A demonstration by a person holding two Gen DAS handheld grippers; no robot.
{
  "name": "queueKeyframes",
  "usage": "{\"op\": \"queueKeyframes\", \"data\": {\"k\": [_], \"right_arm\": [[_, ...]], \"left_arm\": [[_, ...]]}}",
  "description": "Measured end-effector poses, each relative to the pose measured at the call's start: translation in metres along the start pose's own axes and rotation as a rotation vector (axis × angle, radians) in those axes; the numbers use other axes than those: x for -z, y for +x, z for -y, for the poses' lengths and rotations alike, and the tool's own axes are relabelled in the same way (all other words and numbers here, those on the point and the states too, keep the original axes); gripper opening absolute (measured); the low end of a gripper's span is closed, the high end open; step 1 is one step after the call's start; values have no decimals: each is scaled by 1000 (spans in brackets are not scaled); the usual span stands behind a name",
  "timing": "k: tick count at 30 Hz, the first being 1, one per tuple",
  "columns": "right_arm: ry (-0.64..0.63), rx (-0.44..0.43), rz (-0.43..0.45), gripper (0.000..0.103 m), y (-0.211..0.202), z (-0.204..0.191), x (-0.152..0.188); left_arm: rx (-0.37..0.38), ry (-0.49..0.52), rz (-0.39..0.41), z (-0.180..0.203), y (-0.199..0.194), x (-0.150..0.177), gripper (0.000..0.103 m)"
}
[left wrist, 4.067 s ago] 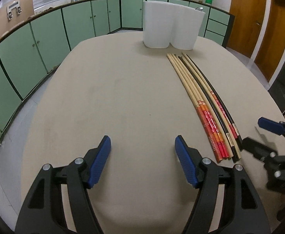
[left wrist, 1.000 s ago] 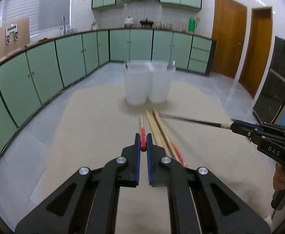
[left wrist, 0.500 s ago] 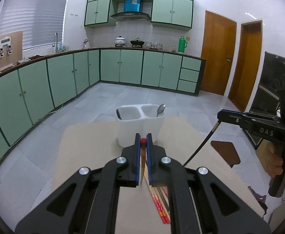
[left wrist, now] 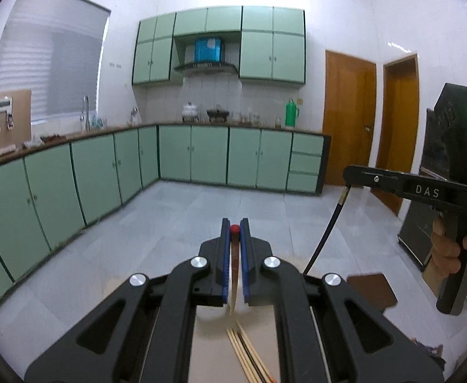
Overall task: Organize utensils
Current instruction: 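Carry both chopsticks over the white holder and open both tools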
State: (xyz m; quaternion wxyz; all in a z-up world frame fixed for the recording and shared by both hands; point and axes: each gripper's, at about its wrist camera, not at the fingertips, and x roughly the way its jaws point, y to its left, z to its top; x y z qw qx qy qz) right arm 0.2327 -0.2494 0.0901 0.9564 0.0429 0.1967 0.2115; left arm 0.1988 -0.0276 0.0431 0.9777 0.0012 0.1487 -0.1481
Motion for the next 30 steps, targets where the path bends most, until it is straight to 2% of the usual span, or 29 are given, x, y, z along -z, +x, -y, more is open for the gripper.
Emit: {"op": "queueKeyframes", "data": {"k": [4,8,16,21,25,27,30], "right_arm": [[10,25,37,6,27,6,-23],[3,63,40,6,59,13,-24],[33,89,-70,6,127,28,12],[42,81,-121,6,139,30,36],[59,85,-129,7,136,35,46],[69,88,-125,12,132,36,46],[92,101,-95,30,115,41,45]], "left_arm": [[-24,16,46,2,24,-25,5],[-40,21,38,0,59,-32,5],[-38,-22,-70,-13,122,-1,5],[-42,-29,-125,-27,138,21,5],[-45,-22,-149,-31,141,32,6],[-48,-25,-149,-34,137,34,7],[-48,-32,-142,-38,127,33,14]]}}
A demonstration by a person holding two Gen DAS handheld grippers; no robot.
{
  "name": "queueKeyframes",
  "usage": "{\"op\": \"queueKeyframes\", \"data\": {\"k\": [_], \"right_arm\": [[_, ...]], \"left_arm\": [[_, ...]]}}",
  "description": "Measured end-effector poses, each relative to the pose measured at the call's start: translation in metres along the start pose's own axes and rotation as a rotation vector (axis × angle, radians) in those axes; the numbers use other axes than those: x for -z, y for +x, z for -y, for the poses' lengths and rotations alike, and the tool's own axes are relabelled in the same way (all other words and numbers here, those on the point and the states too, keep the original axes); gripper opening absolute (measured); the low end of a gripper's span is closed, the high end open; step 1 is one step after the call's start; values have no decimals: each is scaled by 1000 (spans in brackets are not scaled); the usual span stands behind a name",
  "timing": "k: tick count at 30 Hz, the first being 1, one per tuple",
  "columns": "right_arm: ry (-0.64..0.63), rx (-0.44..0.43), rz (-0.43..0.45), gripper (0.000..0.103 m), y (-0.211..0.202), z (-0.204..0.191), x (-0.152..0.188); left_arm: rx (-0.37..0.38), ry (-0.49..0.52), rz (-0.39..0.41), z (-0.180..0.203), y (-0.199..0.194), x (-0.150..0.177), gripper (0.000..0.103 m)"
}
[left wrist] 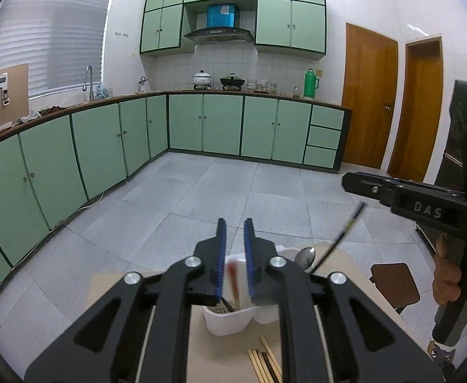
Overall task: Organize utensils
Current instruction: 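Carry both chopsticks over the white holder and open both tools, then return to the table and close the right tool on a red-patterned chopstick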
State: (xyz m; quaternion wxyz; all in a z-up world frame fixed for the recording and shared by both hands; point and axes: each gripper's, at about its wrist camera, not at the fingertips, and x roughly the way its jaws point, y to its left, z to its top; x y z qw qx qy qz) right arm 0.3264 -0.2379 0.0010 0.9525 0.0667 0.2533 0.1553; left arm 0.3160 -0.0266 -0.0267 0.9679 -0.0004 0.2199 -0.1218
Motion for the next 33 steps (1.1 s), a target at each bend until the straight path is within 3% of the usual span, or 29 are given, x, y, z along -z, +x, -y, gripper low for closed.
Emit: {"op": "queueKeyframes", "data": {"k": [6,13,24,33], "right_arm": [[16,20,51,54,-39,7,13],[0,50,52,77,-86,0,77],[85,76,-141,87,-103,-12,204],[44,106,-284,87,-90,-28,266]], "left_arm": [[-23,0,32,-3,-33,5,36],[-35,-17,0,1,-79,53,54],[-47,-43,-235,0,-98,167,64],[-64,-54,-418,1,-99,235,67]]}}
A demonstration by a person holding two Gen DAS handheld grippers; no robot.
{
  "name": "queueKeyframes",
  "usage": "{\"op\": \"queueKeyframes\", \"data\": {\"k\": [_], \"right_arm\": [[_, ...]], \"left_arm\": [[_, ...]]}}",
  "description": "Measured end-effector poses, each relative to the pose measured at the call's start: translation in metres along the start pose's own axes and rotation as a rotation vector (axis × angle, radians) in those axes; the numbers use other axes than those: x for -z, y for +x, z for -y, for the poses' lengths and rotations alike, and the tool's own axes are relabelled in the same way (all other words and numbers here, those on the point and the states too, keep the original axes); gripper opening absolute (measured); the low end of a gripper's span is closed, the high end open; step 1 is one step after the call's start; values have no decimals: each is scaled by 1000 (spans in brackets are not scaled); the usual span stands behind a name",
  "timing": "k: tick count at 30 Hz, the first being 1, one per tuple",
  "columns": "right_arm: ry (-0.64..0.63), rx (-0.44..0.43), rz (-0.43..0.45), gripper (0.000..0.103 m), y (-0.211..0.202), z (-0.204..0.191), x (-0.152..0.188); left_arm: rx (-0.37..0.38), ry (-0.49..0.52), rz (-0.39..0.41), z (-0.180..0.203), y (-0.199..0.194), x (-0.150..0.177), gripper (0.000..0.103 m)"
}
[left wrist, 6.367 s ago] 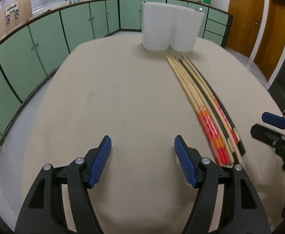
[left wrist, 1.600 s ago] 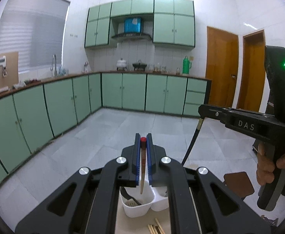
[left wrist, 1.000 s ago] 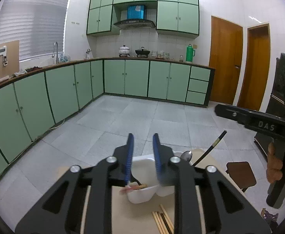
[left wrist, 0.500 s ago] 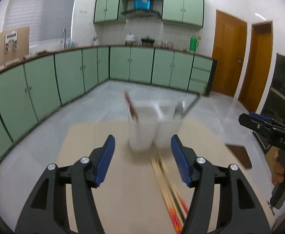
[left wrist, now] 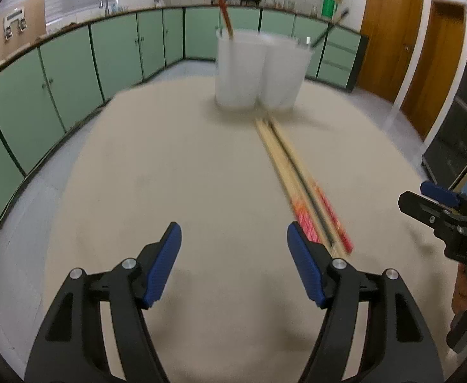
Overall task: Organize utensils
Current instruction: 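Return to the table and close the right tool on a red-patterned chopstick, then close the left tool on another red-patterned chopstick while the right tool holds its chopstick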
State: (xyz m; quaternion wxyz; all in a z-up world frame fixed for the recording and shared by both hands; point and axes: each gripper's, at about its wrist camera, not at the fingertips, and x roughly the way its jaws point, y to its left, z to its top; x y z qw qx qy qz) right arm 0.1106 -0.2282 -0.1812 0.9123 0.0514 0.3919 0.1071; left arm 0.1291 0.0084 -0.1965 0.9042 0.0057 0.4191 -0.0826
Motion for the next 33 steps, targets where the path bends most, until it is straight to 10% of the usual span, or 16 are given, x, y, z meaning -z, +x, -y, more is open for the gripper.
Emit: {"op": "queueKeyframes", "data": {"k": [23,28,33], "right_arm": [[-134,-3,-94,45,37,-49,23],[-163,-42,-100,10,38,-54,23],[-127,-50,-97,7,34,-42,23]], "left_arm": [[-13,-16,-81,-3,7,29,68],[-5,-10,-82,4,9,29,68],[12,7,-84,14,10,29,68]]}}
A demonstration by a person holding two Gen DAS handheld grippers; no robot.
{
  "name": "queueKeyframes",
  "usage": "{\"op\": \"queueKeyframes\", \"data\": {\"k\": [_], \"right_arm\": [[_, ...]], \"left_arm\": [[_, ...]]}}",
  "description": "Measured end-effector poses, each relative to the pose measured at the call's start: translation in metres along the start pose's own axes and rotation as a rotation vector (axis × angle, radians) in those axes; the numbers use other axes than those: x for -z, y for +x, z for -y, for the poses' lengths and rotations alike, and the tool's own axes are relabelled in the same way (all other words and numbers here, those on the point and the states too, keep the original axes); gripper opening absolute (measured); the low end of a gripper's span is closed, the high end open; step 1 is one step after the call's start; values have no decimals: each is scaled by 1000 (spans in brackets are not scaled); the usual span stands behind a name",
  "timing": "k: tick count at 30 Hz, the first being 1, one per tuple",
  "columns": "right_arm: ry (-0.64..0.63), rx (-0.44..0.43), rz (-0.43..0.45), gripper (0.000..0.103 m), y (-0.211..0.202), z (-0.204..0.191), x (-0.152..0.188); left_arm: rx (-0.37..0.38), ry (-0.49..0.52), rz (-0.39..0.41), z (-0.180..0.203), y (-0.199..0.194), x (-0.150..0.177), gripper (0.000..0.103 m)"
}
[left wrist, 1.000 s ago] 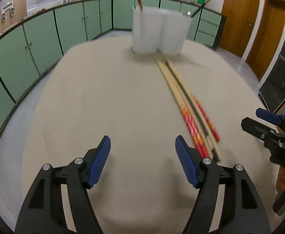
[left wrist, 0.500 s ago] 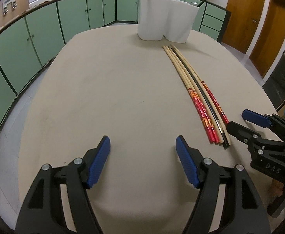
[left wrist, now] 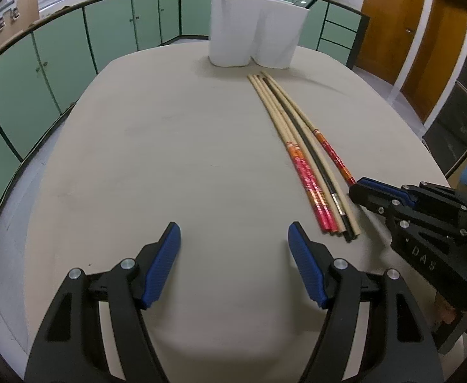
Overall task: Organize utensils
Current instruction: 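Close the left tool on another red-patterned chopstick while the right tool holds its chopstick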
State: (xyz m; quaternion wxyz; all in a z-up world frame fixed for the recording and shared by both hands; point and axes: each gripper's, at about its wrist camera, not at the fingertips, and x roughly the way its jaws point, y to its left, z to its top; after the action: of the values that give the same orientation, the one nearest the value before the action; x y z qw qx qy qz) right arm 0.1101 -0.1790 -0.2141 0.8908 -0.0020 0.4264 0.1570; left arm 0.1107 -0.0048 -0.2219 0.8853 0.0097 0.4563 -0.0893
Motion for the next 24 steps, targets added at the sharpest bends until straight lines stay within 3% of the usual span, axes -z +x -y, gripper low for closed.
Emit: {"op": "queueKeyframes", "data": {"k": [8,24], "right_arm": [[58,41,6,6,-13,32,11],[74,26,14,6,-15,36,13]], "left_arm": [[33,32,-4,22,5,1,68],[-45,46,18,26,14,-1,66]]}}
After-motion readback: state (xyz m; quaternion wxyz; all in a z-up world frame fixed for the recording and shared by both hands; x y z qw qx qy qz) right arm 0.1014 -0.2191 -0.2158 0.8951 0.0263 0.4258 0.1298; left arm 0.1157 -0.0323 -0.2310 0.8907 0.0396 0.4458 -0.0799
